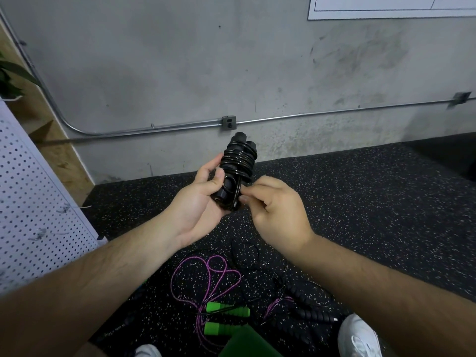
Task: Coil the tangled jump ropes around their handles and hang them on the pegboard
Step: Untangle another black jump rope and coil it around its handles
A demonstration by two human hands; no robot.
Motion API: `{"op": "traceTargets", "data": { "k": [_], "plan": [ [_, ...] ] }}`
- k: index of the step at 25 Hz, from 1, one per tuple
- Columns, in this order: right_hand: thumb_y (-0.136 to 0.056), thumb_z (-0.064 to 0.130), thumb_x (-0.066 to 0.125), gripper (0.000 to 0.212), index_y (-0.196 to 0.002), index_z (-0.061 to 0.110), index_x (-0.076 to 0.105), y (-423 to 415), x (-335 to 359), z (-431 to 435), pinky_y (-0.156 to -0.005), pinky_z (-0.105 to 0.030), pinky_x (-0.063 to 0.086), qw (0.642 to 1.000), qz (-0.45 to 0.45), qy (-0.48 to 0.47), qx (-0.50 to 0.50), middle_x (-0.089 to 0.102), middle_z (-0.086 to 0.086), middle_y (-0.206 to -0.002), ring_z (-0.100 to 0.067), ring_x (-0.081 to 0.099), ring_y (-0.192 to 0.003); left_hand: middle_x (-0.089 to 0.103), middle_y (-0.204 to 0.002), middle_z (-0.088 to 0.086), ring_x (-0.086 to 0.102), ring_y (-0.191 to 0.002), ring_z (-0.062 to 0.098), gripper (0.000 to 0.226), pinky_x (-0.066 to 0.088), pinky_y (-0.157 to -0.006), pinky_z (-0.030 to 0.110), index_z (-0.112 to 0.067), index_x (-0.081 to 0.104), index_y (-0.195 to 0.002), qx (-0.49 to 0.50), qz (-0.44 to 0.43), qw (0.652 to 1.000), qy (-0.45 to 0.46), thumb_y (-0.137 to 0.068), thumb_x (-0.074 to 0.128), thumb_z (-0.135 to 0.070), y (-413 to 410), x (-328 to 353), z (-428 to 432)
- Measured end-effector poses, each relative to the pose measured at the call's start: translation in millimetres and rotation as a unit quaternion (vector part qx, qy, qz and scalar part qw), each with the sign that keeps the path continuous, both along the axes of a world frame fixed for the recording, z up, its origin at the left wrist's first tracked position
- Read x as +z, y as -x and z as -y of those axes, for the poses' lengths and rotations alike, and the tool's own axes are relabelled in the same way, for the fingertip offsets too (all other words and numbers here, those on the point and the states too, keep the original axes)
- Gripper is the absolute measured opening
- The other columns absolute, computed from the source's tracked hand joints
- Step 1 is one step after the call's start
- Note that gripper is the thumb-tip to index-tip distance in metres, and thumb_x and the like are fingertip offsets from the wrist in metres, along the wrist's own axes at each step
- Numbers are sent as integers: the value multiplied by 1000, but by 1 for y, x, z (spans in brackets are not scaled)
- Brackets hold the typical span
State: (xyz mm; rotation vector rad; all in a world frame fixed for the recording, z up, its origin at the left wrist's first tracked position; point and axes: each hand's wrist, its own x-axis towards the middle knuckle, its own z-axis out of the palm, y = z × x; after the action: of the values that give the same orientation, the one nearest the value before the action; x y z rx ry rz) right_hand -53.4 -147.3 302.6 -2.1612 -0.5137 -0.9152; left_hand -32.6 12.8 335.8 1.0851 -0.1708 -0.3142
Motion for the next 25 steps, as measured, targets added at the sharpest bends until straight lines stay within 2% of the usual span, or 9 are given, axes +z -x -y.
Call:
{"op": "traceTargets", "data": {
  "k": [4,8,12,13,15,18,21,23,25],
  "plan": [
    [-85,11,78,10,-94,16,80,-1,11,-4,-78,-14,48,983,-100,-153,22,67,10,-89,-5,63,-85,62,-139,9,64,-118,28,44,52,-90,47,-31,44,-147,9,-6,999,38,-105,38,-19,-3,6,-3],
    [-89,9,73,19,-108,14,75,1,8,-3,-87,-18,53,986,-107,-113,62,63,13,-100,-6,63,-97,63,-137,8,67,-113,27,42,50,-90,49,-29,46,-145,35,10,998,54,-107,35,-15,-9,12,-7],
    [-89,10,73,7,-94,14,76,3,12,-5,-79,-24,53,995,-66,-71,25,65,11,-92,-5,62,-89,64,-136,10,67,-113,27,49,54,-82,42,-23,49,-142,24,-1,998,58,-101,34,-1,-11,4,-8],
    [-88,11,74,6,-91,14,76,4,15,-8,-78,-24,53,997,-48,-64,20,66,10,-91,-5,62,-86,63,-137,12,66,-116,27,50,53,-85,40,-19,50,-143,17,-10,998,57,-100,34,0,-9,-1,-7],
    [-87,14,74,4,-90,16,76,7,23,-14,-79,-22,52,997,-33,-68,13,68,9,-92,-5,62,-86,62,-136,17,63,-119,28,51,51,-92,38,-11,50,-144,6,-32,998,47,-94,44,-4,-5,-8,-2],
    [-87,11,72,5,-87,15,74,7,24,-22,-78,-18,49,998,-39,-54,19,67,11,-93,-3,60,-87,67,-124,17,66,-112,27,61,56,-86,36,-4,52,-138,-33,-23,999,0,-78,55,-8,4,-14,3],
    [-88,6,69,10,-96,11,72,4,21,-15,-81,-11,44,994,-72,-55,64,62,10,-97,0,57,-91,62,-134,23,66,-115,29,58,54,-88,38,-3,48,-144,-5,-36,999,2,-88,55,-14,0,-11,4],
    [-89,8,68,19,-108,12,69,4,22,-10,-85,-10,44,991,-93,-42,84,61,9,-104,-1,58,-97,67,-129,18,68,-115,25,48,50,-92,39,-7,53,-141,20,-33,999,-11,-103,45,-35,-5,-6,0],
    [-90,11,67,28,-118,14,66,3,23,-7,-86,-11,45,991,-109,-22,81,59,8,-110,-1,56,-101,68,-129,12,64,-122,19,51,44,-104,40,-10,57,-136,21,21,997,-66,-100,51,-46,-8,-7,-3]
  ]
}}
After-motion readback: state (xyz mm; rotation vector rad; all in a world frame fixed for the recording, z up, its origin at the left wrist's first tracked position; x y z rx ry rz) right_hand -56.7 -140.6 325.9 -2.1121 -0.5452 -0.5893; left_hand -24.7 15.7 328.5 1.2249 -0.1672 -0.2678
